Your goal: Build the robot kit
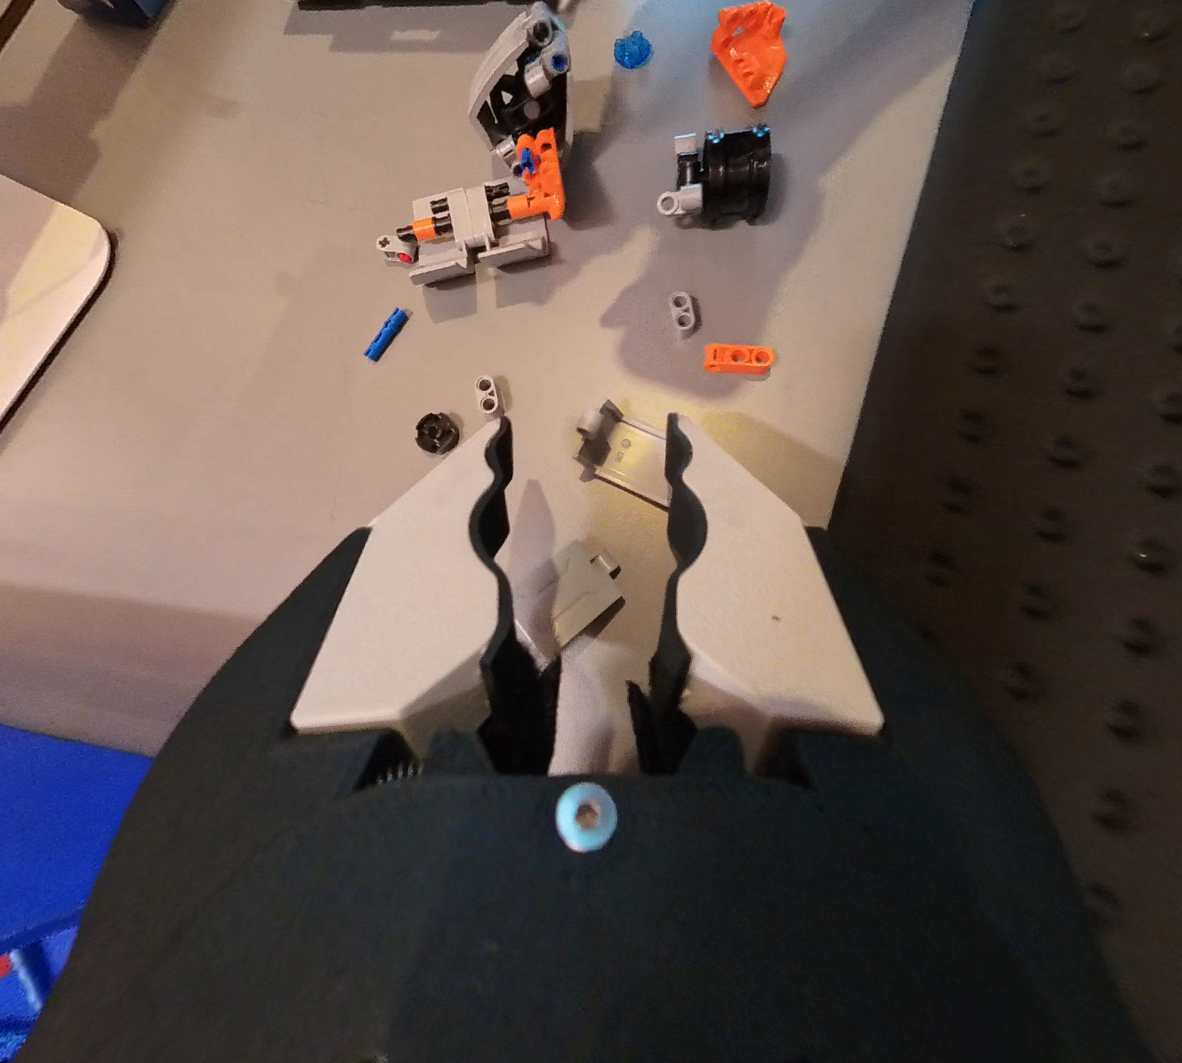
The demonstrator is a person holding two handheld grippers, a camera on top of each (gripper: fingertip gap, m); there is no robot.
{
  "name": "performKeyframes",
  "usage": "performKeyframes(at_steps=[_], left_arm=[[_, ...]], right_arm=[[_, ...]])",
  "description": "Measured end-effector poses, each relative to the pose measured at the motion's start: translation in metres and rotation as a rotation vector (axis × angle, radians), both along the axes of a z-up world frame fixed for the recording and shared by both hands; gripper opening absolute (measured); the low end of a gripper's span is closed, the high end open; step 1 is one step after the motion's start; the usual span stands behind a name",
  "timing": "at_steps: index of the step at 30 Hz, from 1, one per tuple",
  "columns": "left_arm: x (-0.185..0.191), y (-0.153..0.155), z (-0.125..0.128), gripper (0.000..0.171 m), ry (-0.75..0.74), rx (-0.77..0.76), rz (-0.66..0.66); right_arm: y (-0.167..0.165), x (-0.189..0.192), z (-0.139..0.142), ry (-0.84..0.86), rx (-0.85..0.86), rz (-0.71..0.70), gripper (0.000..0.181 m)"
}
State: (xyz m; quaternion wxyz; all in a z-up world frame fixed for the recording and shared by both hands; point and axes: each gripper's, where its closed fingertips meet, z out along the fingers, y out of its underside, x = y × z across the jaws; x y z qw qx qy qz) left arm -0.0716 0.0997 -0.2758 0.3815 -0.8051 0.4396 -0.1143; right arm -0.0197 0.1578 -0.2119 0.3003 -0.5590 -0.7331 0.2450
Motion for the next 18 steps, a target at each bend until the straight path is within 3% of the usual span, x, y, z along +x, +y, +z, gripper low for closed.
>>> performKeyframes(at_steps=[8,18], left_arm=[[-0.02,-0.003,0.005,0.047,-0.015,0.001,0.054],[-0.034,-0.011,-0.008,0.046,-0.04,-0.027,0.085]], right_arm=[[0.024,-0.037,0.004,-0.057,0.077,-0.022,0.032],[0.034,-0.067,-0.05,-0.258,0.027,-0.023,0.032]])
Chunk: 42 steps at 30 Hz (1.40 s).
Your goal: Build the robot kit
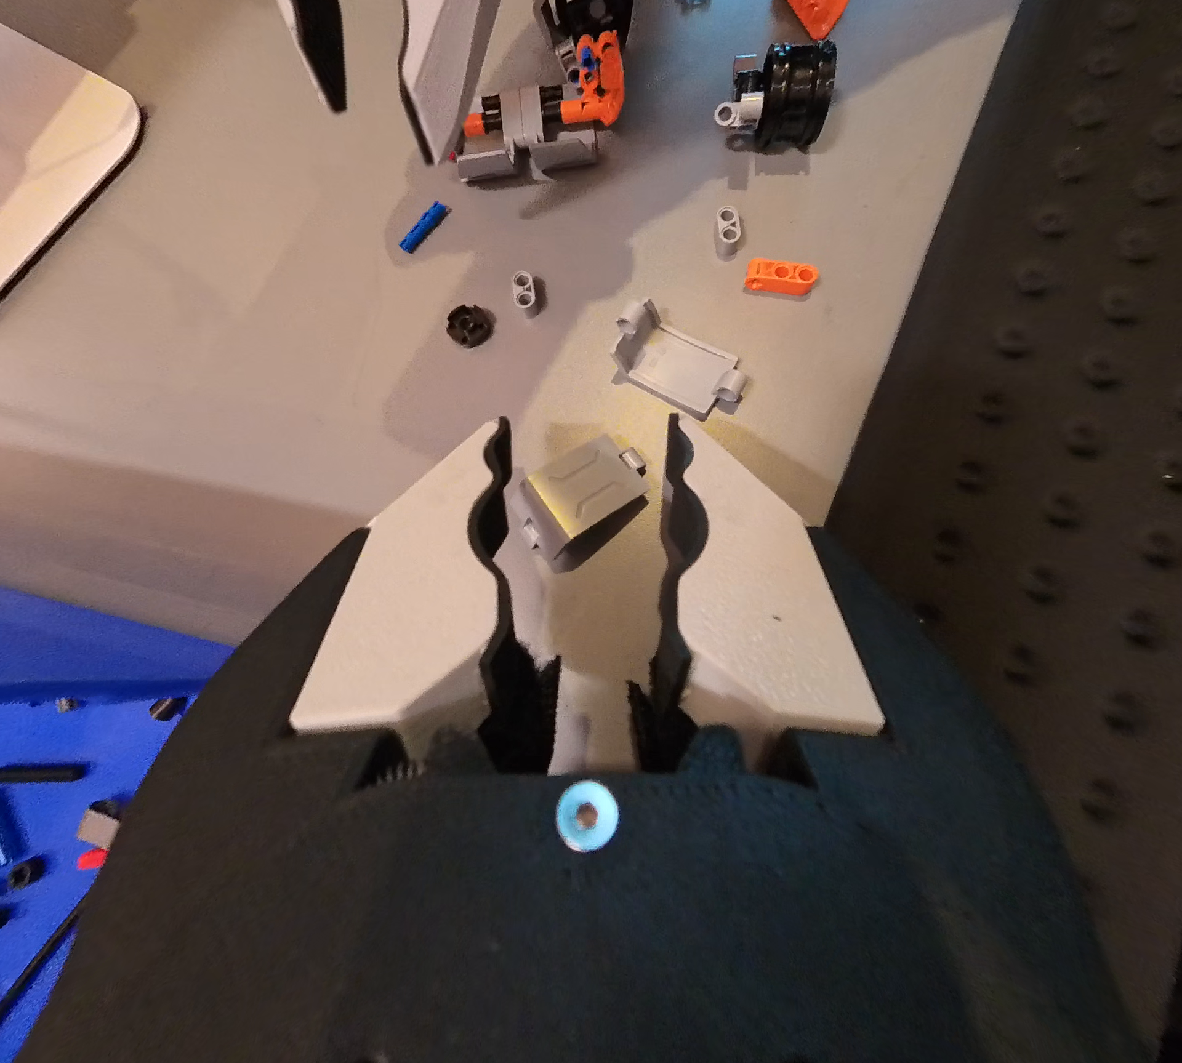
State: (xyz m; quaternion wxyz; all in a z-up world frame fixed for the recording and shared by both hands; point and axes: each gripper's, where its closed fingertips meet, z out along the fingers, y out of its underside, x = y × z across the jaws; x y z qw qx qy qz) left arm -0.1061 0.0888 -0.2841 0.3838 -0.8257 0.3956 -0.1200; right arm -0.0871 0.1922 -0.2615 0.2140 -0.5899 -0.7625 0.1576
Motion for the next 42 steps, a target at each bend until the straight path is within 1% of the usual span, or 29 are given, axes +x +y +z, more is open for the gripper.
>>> performKeyframes(at_steps=[6,12,13,14,17,19,20,27,32,35,38,42], left_arm=[[-0.002,-0.002,-0.001,0.046,-0.006,-0.007,0.001],[-0.003,-0.003,0.0,0.045,-0.016,0.0,0.008],[-0.003,-0.003,0.0,0.045,-0.018,0.0,0.008],[-0.003,-0.003,0.0,0.045,-0.02,0.001,0.009],[-0.004,-0.003,0.0,0.044,-0.023,0.005,0.012],[-0.004,-0.003,0.001,0.044,-0.026,0.007,0.013],[-0.003,-0.002,0.001,0.044,-0.027,0.009,0.014],[-0.002,-0.004,0.002,0.043,-0.031,0.012,0.011],[-0.004,-0.005,0.002,0.043,-0.036,0.013,0.018],[-0.006,-0.005,0.001,0.043,-0.033,0.01,0.024],[-0.007,-0.007,0.003,0.043,-0.033,0.015,0.029],[-0.011,-0.011,0.007,0.044,-0.043,0.021,0.037]], right_arm=[[0.002,-0.006,-0.024,-0.084,-0.017,0.002,0.028],[0.0,-0.005,-0.042,-0.159,-0.027,0.003,0.024],[-0.002,-0.006,-0.042,-0.155,-0.039,0.009,0.019],[-0.004,-0.007,-0.043,-0.158,-0.051,0.012,0.018],[-0.008,-0.006,-0.044,-0.172,-0.072,0.027,0.009],[-0.009,-0.006,-0.044,-0.177,-0.089,0.032,0.006],[-0.012,-0.006,-0.044,-0.179,-0.107,0.041,0.0],[-0.014,-0.007,-0.044,-0.16,-0.107,0.057,0.0],[-0.019,-0.006,-0.042,-0.15,-0.145,0.07,0.0],[-0.014,-0.008,-0.037,-0.121,-0.151,0.039,0.0],[-0.007,-0.008,-0.028,-0.092,-0.161,0.008,0.01],[-0.014,-0.007,-0.016,-0.059,-0.177,0.039,0.013]])
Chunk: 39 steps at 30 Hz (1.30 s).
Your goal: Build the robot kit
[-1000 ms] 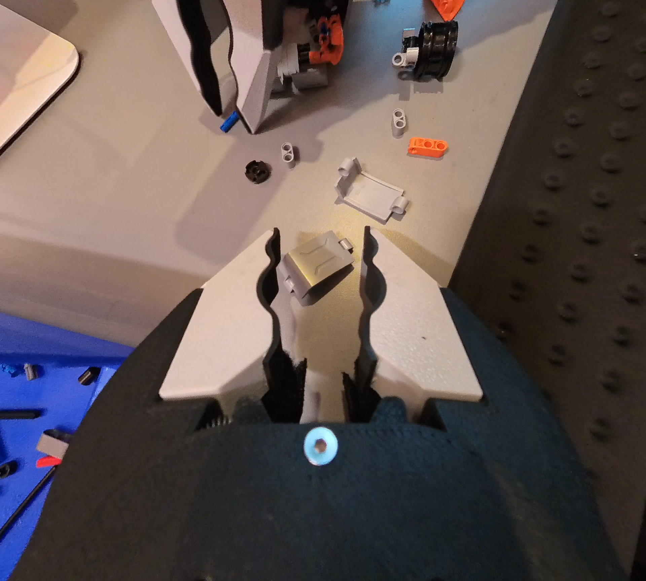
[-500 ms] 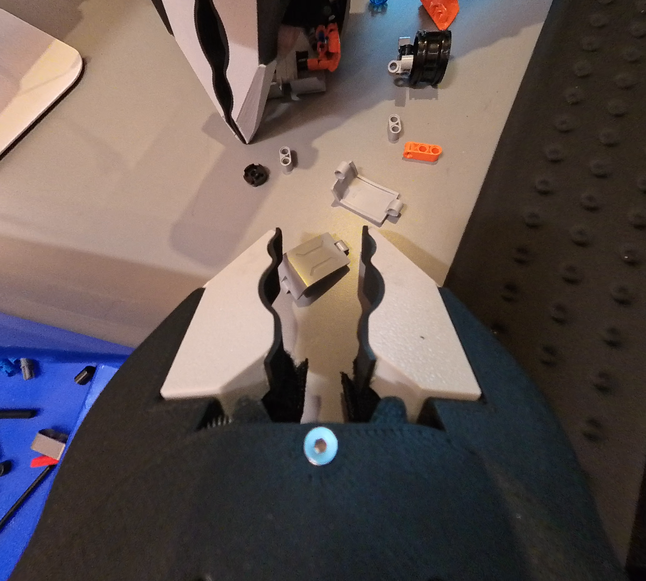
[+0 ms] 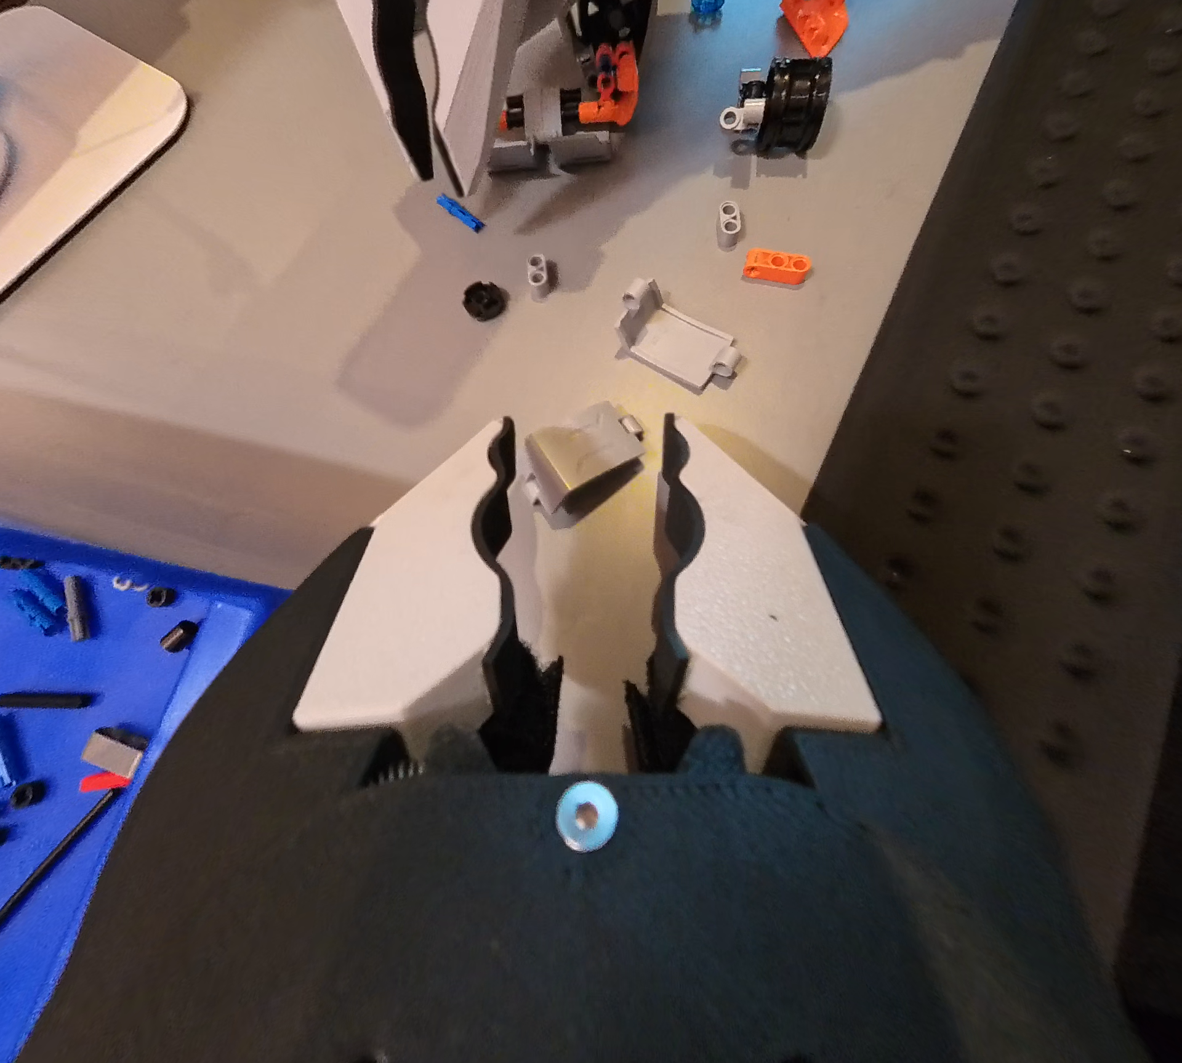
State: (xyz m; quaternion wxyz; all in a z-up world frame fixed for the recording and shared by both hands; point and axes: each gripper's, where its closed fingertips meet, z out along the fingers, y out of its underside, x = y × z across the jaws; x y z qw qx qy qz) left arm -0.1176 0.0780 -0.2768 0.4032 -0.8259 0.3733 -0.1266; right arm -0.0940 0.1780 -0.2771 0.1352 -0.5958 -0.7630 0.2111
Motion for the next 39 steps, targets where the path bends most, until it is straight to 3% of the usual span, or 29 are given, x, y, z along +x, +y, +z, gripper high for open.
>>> performKeyframes(at_steps=[8,14,20,26,39], left_arm=[[-0.001,-0.005,-0.01,0.045,0.026,-0.047,-0.007],[0.0,-0.003,-0.018,0.038,0.044,-0.064,-0.008],[0.002,-0.003,-0.02,0.028,0.05,-0.074,-0.023],[0.002,-0.003,-0.021,0.016,0.036,-0.075,-0.031],[-0.006,-0.007,-0.016,0.03,0.029,-0.066,0.0]], right_arm=[[-0.041,0.006,0.008,0.009,-0.023,0.138,0.015],[-0.083,0.018,-0.005,-0.035,-0.027,0.259,0.018],[-0.089,0.02,-0.021,-0.067,0.01,0.285,0.006],[-0.082,0.022,-0.022,-0.065,0.012,0.276,0.005],[-0.065,0.016,0.001,0.039,-0.067,0.193,0.005]])
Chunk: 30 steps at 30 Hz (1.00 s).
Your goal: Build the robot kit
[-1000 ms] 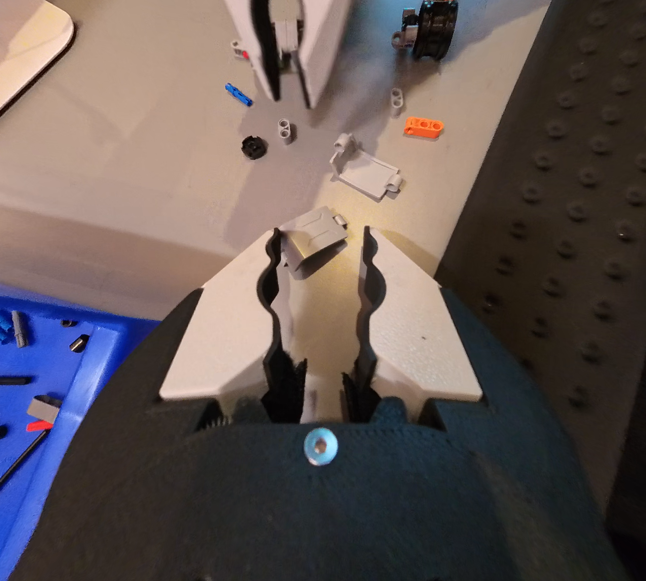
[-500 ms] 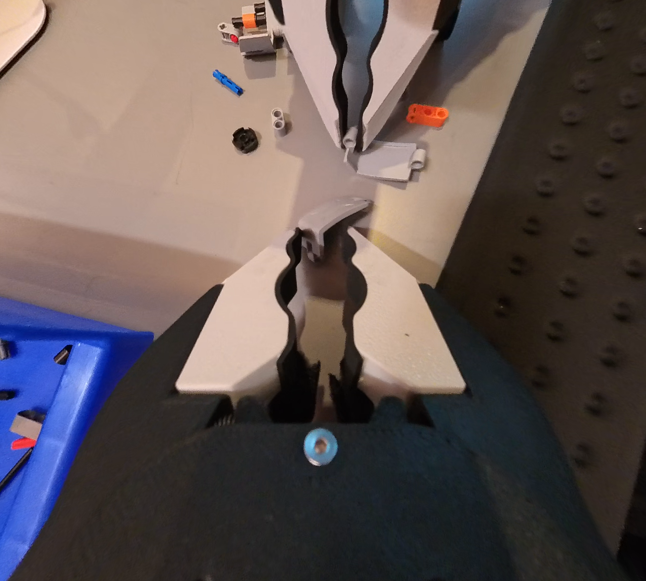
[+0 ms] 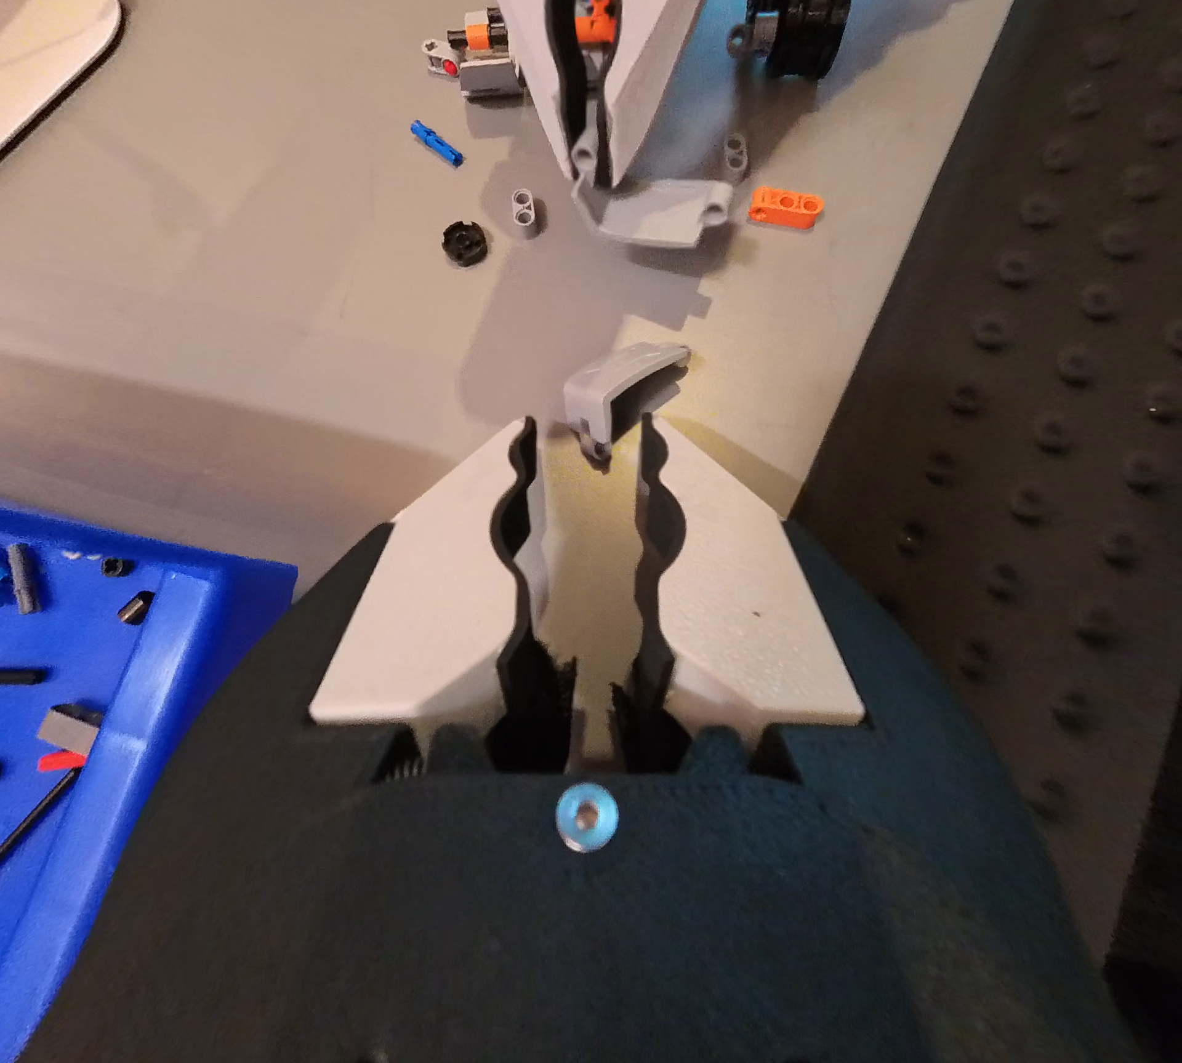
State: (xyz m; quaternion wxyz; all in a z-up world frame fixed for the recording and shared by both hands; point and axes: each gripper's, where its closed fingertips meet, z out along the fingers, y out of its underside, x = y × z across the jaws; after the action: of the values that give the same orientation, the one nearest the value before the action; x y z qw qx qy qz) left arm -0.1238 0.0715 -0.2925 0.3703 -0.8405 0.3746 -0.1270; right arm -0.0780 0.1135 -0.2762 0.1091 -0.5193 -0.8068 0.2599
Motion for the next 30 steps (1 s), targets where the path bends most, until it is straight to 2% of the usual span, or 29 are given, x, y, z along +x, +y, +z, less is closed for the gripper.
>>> performKeyframes(at_steps=[10,18,25,28,30], left_arm=[[-0.002,-0.003,-0.003,0.038,0.028,-0.007,0.011],[0.008,0.002,-0.007,0.005,0.031,-0.003,-0.027],[0.006,0.008,0.004,0.004,0.021,0.044,-0.002],[0.005,0.012,0.01,0.004,0.011,0.059,0.024],[0.002,0.017,0.015,0.004,-0.002,0.063,0.061]], right_arm=[[0.009,0.007,0.007,-0.004,0.003,-0.011,0.005],[0.006,0.009,0.002,-0.022,0.013,0.005,0.005],[0.004,0.007,-0.018,-0.061,0.12,0.023,0.005],[0.005,0.005,-0.022,-0.066,0.157,0.02,0.022],[0.006,0.001,-0.011,-0.018,0.168,0.009,0.031]])
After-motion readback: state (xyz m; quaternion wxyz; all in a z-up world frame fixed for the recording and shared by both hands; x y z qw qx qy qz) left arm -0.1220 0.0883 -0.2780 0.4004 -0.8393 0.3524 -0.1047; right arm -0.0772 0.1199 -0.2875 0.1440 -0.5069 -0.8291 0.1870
